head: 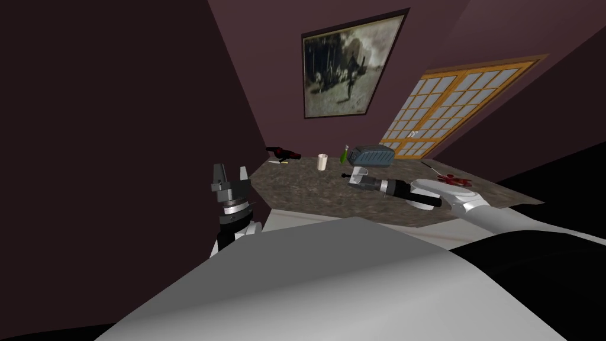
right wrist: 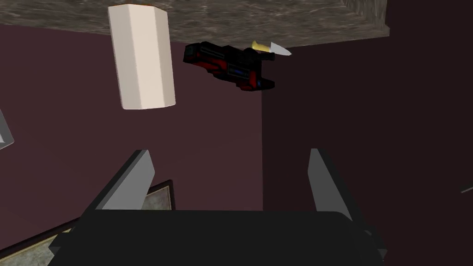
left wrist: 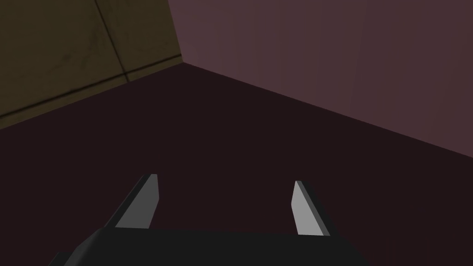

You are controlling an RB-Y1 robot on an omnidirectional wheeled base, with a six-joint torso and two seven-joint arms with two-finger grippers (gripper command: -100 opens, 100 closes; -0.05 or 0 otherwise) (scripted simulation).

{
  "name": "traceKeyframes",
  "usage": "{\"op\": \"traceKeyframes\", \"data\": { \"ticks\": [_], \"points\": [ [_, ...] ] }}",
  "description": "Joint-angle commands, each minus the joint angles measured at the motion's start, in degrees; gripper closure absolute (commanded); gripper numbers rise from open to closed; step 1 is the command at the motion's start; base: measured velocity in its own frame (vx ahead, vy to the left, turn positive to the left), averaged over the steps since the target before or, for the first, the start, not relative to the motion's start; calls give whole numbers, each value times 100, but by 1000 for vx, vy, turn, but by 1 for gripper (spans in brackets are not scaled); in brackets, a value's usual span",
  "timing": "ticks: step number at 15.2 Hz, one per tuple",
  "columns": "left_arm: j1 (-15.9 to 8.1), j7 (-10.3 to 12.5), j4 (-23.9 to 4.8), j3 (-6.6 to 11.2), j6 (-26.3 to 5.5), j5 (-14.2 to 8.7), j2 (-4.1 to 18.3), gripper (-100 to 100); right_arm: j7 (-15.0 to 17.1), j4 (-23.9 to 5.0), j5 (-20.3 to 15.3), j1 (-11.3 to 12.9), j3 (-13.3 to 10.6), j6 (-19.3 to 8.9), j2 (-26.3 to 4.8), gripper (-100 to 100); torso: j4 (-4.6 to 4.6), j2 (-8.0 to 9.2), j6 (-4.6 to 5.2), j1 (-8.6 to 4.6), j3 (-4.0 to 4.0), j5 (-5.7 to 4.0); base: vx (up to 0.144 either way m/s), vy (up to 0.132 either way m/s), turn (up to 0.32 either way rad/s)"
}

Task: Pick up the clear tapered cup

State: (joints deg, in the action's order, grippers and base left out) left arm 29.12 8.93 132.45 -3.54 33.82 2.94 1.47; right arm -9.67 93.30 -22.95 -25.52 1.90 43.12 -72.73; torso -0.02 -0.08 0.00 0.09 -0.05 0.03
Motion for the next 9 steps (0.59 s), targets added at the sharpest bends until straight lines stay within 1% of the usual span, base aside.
{"op": "traceKeyframes", "data": {
  "ticks": [1,3,4,6,7,9],
  "points": [
    [0,0,0,0,0,0,0,0,-25,-206,-138,-17,14,65,-286,-100,0,0,0,0,0,0,19,20,51],
    [0,0,0,0,0,0,0,0,-25,-206,-138,-17,14,65,-447,-100,0,-2,-2,2,-1,1,20,22,56],
    [0,0,0,0,0,0,0,0,-63,-396,-278,-32,4,120,-607,-100,0,-1,-1,1,-1,0,22,25,69],
    [0,0,0,0,0,0,0,0,-63,-396,-278,-32,4,120,-804,-100,-1,-4,-3,4,-2,1,23,25,47],
    [0,0,0,0,0,0,0,0,-99,-578,-418,-52,-12,176,-961,-100,0,-3,-1,3,-2,1,24,28,66],
    [0,0,0,0,0,0,0,0,-99,-578,-418,-52,-12,176,-1151,-100,-1,-4,-2,5,-2,2,23,24,53]
  ]
}}
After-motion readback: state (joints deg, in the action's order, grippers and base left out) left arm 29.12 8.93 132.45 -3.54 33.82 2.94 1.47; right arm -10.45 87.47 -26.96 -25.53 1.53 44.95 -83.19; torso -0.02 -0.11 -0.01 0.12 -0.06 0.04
